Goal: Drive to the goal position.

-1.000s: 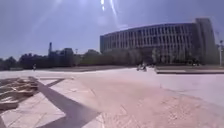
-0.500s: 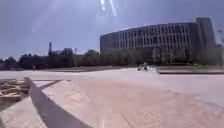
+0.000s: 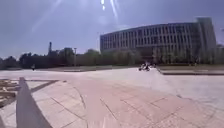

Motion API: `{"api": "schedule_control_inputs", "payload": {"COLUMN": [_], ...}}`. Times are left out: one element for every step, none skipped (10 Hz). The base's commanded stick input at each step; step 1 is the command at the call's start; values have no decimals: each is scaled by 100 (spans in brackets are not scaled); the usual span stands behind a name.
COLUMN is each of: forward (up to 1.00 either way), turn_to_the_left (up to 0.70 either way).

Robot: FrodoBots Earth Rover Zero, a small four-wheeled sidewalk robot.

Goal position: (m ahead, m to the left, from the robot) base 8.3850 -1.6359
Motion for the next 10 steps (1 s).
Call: {"api": "schedule_control_inputs", "payload": {"forward": [76,76,76,76,76,76,76,76,76,76], "turn_to_the_left": [0,0,0,0,0,0,0,-2,-29,-38]}}
